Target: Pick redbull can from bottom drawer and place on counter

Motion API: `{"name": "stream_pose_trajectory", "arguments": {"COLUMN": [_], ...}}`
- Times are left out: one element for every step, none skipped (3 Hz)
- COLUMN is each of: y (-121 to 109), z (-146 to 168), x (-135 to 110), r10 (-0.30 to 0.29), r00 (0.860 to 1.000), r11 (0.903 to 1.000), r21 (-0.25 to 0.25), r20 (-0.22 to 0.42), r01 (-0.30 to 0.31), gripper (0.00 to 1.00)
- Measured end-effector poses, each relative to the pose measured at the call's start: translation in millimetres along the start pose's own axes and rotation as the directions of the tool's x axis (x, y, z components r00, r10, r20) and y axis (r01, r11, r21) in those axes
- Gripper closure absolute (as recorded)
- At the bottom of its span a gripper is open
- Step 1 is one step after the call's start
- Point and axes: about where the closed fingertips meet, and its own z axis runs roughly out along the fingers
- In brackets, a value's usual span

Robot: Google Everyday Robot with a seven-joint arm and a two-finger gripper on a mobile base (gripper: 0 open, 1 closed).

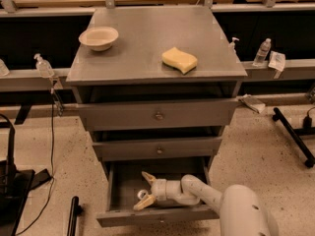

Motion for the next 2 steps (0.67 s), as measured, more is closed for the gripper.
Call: {"name": "stream_pose_trajectory", "arguments": {"y": [0.4,1.5], "z": [-1.2,-4.0], "x": [9.3,21.4], "r10": [-0.003,0.002], "r00": [1.000,1.000], "r11": [1.0000,0.9995], "r21": [0.009,0.030], "r20": [0.006,-0.006], "r01": [0.003,-0.001], "gripper": [0.13,0.21]}}
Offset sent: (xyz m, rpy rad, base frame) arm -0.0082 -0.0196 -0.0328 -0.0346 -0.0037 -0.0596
